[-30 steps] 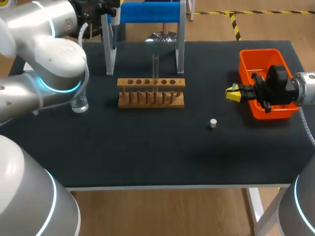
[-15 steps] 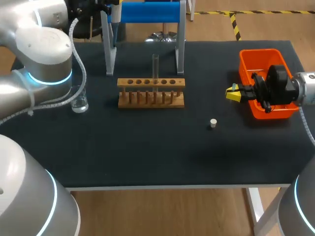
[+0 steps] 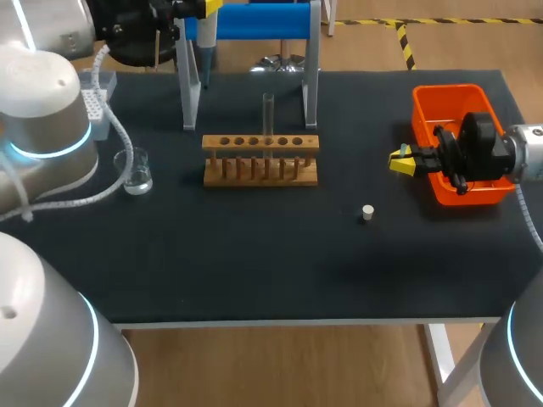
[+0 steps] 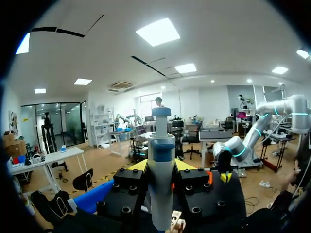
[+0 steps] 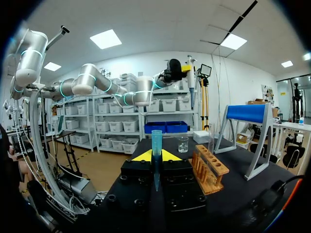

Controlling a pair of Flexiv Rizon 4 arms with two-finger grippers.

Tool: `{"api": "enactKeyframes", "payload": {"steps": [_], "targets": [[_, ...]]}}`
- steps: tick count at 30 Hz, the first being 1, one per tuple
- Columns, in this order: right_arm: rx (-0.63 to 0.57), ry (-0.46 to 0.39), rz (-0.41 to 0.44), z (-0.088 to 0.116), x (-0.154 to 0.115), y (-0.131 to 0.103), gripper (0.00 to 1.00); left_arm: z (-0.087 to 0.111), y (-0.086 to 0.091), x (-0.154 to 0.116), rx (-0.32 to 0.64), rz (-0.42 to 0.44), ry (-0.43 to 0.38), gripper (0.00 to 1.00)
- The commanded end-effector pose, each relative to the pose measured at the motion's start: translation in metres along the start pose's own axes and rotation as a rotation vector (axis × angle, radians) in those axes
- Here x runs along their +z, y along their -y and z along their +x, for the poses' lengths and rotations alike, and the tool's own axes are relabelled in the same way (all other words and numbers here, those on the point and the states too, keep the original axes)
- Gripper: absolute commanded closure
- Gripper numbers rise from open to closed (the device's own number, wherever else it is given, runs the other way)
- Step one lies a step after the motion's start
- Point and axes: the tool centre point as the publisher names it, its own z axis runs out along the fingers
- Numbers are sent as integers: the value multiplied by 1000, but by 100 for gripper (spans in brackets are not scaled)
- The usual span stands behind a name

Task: Invert the test tube, pick up the pipette, mount the tip to pipette, aspirate from beaker and dispense into the tube, eject the tip, return the pipette, and cap with the stopper.

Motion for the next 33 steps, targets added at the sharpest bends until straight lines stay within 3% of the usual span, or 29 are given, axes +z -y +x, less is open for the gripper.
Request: {"api": "enactKeyframes", "payload": {"steps": [1, 16, 33], "targets": [[0, 2, 2, 1, 0, 0, 100, 17, 3, 6, -7, 17, 11, 100], [0, 2, 2, 1, 0, 0, 100, 69, 23, 39, -9, 86, -61, 100], [0, 2, 2, 1, 0, 0, 100, 101, 38, 47, -24, 110, -105, 100]]}}
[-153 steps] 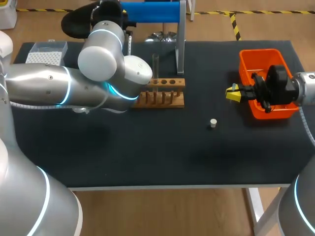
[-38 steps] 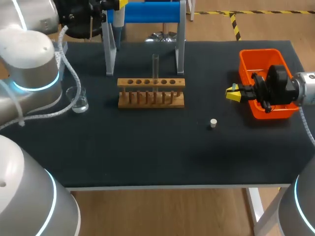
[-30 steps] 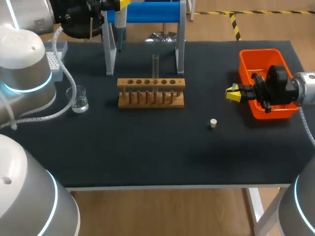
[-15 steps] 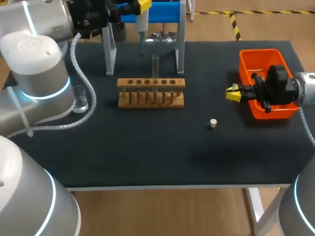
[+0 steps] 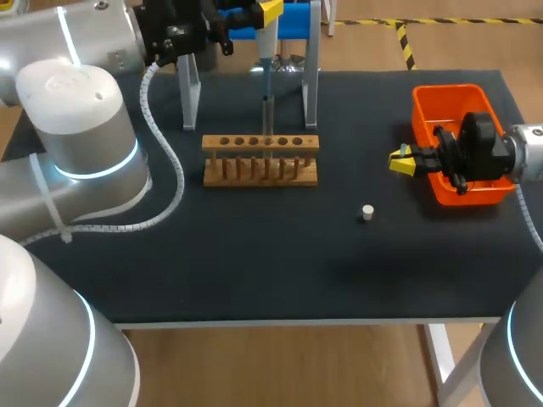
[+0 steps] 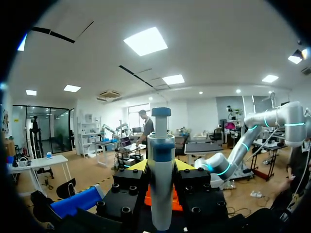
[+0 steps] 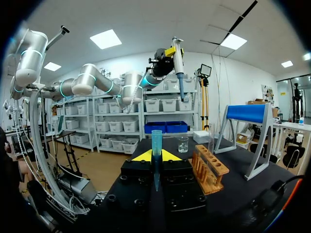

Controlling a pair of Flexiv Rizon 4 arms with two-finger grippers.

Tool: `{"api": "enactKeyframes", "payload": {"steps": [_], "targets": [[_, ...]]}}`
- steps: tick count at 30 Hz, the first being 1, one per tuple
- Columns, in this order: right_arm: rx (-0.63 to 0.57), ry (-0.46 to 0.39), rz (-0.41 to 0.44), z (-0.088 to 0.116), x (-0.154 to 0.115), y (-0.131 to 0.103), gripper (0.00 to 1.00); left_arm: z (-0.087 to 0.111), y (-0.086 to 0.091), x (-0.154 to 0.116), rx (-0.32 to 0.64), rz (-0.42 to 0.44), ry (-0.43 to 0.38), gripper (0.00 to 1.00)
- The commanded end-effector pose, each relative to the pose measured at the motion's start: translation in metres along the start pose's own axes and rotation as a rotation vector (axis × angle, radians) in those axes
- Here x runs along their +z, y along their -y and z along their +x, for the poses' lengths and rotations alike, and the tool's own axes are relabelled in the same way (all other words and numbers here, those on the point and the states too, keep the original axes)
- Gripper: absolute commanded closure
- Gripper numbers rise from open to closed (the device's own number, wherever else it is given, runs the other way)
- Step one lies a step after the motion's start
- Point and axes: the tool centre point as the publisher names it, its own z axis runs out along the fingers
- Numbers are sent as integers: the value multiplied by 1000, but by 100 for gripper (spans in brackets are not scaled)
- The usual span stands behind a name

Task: Invert the test tube, pick up the pipette, mount the tip to pipette, aspirate from beaker and dispense into the tube, eject the tip, return the pipette, and cap with the stopper.

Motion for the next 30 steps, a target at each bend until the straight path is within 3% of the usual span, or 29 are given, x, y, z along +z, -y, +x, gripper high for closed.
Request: {"api": "enactKeyframes", "payload": {"steps": [1, 30], "targets": [[0, 2, 2, 1, 0, 0, 100, 4, 1, 0, -4, 2, -3, 100], [0, 2, 2, 1, 0, 0, 100, 5, 2, 1, -20, -3, -16, 100]]}}
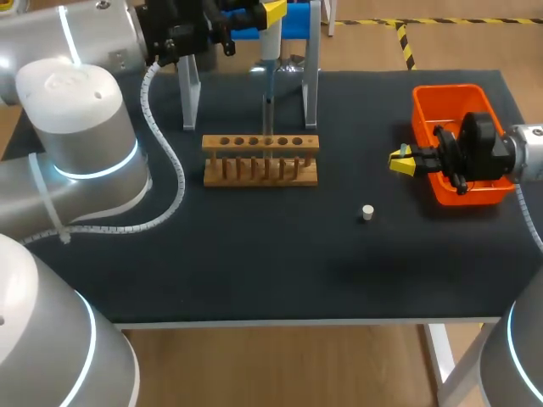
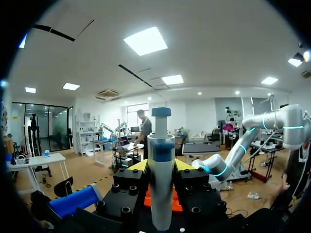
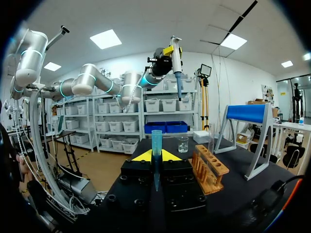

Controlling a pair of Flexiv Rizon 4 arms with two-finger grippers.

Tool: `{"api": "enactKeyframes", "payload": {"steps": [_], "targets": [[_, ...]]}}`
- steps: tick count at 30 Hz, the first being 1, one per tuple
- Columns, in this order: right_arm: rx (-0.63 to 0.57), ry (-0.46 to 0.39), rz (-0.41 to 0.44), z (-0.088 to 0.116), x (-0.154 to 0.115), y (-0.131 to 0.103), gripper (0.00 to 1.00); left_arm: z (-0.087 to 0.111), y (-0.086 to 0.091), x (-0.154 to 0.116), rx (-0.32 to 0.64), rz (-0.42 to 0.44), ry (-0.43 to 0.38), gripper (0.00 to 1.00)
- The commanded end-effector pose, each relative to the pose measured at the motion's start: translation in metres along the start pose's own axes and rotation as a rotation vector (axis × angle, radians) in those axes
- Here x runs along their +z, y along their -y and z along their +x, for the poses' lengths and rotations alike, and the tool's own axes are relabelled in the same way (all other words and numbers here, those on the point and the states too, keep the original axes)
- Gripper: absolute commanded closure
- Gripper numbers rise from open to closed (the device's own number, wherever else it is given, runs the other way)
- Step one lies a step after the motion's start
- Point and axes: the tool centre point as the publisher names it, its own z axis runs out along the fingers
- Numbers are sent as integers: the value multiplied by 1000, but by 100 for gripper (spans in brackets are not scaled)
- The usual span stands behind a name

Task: Invert the test tube, pick up the pipette, mount the tip to pipette, aspirate from beaker and dispense into the tube, eject the tip, return the pipette, and cap with the stopper.

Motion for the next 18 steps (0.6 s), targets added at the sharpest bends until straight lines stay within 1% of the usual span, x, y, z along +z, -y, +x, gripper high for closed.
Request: {"api": "enactKeyframes", "payload": {"steps": [1, 10, 18], "targets": [[0, 2, 2, 1, 0, 0, 100, 0, 1, -1, -1, -1, -2, 100], [0, 2, 2, 1, 0, 0, 100, 1, -6, -1, -9, 32, -27, 100], [0, 2, 2, 1, 0, 0, 100, 1, -7, -5, -2, 16, -65, 100]]}}
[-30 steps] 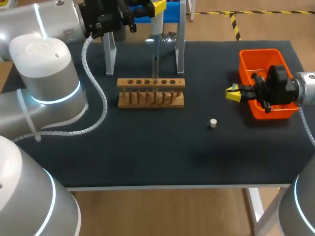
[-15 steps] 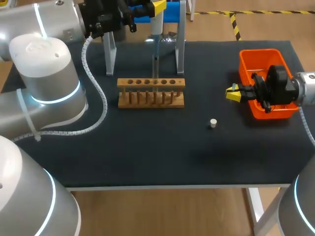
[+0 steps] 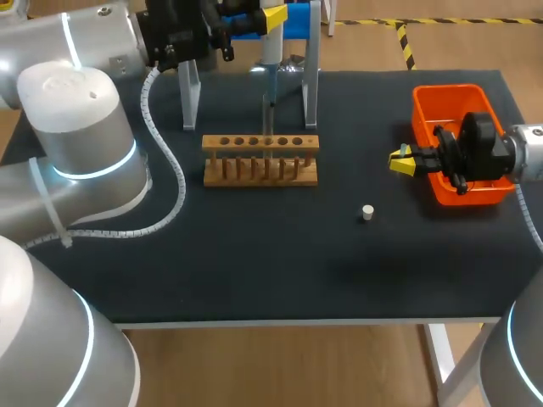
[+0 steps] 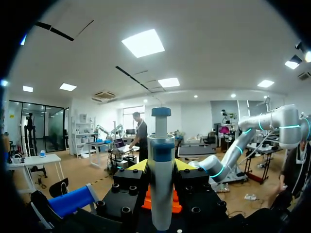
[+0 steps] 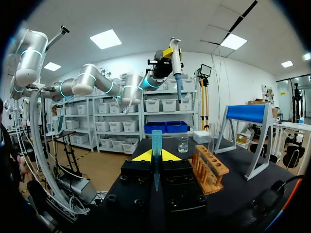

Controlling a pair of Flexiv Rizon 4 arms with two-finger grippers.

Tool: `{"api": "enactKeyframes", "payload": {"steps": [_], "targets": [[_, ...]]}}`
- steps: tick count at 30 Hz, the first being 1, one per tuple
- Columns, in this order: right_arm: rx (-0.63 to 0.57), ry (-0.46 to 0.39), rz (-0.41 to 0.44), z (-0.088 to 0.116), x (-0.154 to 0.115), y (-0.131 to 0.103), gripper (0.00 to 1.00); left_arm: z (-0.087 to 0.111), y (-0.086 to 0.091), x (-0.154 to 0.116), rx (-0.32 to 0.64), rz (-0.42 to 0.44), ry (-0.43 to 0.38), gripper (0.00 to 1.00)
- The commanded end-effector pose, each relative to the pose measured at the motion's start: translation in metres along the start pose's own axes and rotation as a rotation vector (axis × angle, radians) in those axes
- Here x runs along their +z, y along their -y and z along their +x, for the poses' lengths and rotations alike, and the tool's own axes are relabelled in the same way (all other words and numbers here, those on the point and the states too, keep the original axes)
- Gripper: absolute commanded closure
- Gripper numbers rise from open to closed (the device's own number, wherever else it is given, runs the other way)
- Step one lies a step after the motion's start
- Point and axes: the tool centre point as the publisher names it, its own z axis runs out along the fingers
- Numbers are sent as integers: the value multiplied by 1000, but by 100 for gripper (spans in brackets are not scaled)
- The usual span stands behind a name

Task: Invert the test tube, pick up the pipette, mount the tip to pipette, aspirate from beaker and dispense into the tube, eject the tip, return the pipette, and cap with the stopper.

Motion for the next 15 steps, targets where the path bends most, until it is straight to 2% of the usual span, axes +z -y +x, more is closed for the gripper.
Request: {"api": "enactKeyframes", "payload": {"steps": [1, 15], "targets": [[0, 2, 2, 1, 0, 0, 100, -2, 0, -5, 7, -19, -25, 100], [0, 2, 2, 1, 0, 0, 100, 0, 3, -8, 54, -13, -51, 100]]}}
